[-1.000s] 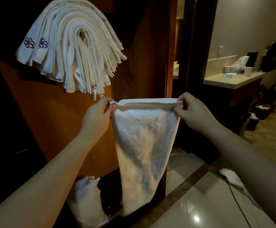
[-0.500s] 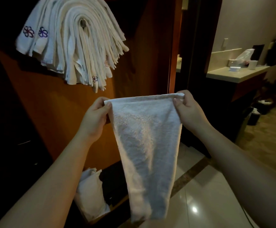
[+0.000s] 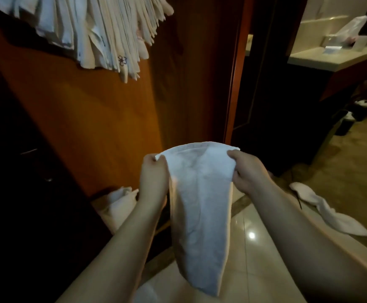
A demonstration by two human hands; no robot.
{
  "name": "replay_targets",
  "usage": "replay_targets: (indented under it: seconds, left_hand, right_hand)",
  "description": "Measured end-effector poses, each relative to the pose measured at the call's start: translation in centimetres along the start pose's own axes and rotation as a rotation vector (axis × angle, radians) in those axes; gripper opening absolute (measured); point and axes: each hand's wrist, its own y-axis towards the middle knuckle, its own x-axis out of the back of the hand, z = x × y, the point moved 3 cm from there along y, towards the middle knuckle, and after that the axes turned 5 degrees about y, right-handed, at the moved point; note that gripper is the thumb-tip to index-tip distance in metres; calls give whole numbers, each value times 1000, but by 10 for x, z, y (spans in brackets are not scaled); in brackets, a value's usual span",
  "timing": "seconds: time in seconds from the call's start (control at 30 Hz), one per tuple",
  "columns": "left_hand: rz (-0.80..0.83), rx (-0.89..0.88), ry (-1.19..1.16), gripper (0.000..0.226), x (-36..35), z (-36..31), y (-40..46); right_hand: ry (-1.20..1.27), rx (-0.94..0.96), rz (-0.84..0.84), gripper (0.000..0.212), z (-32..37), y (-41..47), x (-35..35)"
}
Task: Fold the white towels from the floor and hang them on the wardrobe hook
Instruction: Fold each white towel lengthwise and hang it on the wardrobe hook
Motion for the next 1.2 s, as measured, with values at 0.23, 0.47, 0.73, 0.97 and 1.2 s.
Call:
replay_targets:
  seconds: [0.23, 0.47, 0.73, 0.97, 1.2]
  left_hand:
    - [-37, -166, 103, 8, -8, 5, -55]
    - [50, -300, 38, 8, -12, -14, -84]
    - [319, -185, 53, 7, 7, -35, -78]
    - [548, -217, 116, 23, 15, -57, -89]
    - [742, -128, 277, 64, 16, -57, -103]
  right_hand:
    - [-85, 229, -78, 21, -45, -52, -12]
    - [-289, 500, 127, 21, -38, -92, -33]
    - [-402, 512, 299, 39, -39, -108, -37]
    - [-542, 605, 397, 88, -48, -114, -31]
    - [-273, 613, 260, 37, -57, -115, -23]
